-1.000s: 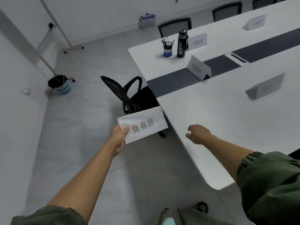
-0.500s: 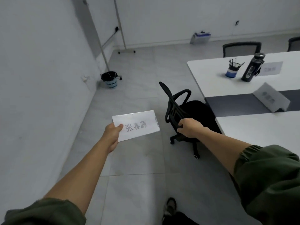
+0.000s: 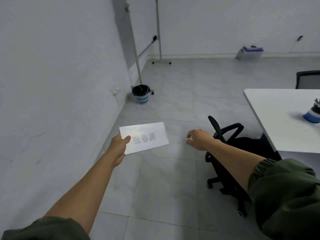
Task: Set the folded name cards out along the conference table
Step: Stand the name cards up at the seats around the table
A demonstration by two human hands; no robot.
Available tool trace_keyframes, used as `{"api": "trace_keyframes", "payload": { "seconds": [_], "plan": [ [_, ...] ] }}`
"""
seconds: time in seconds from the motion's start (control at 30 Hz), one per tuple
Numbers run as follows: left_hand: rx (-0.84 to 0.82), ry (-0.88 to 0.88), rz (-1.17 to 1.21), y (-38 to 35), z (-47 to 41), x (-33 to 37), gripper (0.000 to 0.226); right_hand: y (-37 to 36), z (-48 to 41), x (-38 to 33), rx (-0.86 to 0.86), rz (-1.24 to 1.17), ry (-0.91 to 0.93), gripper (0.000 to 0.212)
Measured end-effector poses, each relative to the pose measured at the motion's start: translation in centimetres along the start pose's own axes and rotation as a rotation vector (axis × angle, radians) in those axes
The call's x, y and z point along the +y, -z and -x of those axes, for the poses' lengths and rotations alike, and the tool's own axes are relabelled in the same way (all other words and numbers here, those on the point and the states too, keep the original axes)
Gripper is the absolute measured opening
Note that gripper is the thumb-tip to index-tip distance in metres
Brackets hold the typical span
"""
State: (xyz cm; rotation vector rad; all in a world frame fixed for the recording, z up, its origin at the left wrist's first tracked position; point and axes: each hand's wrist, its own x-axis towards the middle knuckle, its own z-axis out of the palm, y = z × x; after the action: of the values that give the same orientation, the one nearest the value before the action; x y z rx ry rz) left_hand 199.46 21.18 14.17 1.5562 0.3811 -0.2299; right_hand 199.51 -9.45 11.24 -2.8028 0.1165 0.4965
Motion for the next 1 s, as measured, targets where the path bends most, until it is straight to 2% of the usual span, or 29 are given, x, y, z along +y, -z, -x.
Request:
{"api": "trace_keyframes", "payload": {
  "seconds": [0.27,0.53,0.73,1.0],
  "plan": [
    [-0.065,-0.012,-0.024,0.2,-18.5,6.4,0.033,3.6,-17.5,-3.8,0.017,-0.022,-0.102,0.042],
    [-0.178,0.002,-0.133,-2.4,-34.5,14.0,0.031,9.1,-29.5,-5.1,0.035,-0.118,-0.209,0.041],
    [-0.271,0.001,-0.188,-8.8,-45.9,17.8,0.029,13.0,-38.7,-1.4,0.060,-0.149,-0.301,0.040],
    [-0.364,0.016,-0.243,-21.3,-61.5,22.9,0.033,20.5,-54.5,7.6,0.079,-0.180,-0.393,0.041]
  ]
}}
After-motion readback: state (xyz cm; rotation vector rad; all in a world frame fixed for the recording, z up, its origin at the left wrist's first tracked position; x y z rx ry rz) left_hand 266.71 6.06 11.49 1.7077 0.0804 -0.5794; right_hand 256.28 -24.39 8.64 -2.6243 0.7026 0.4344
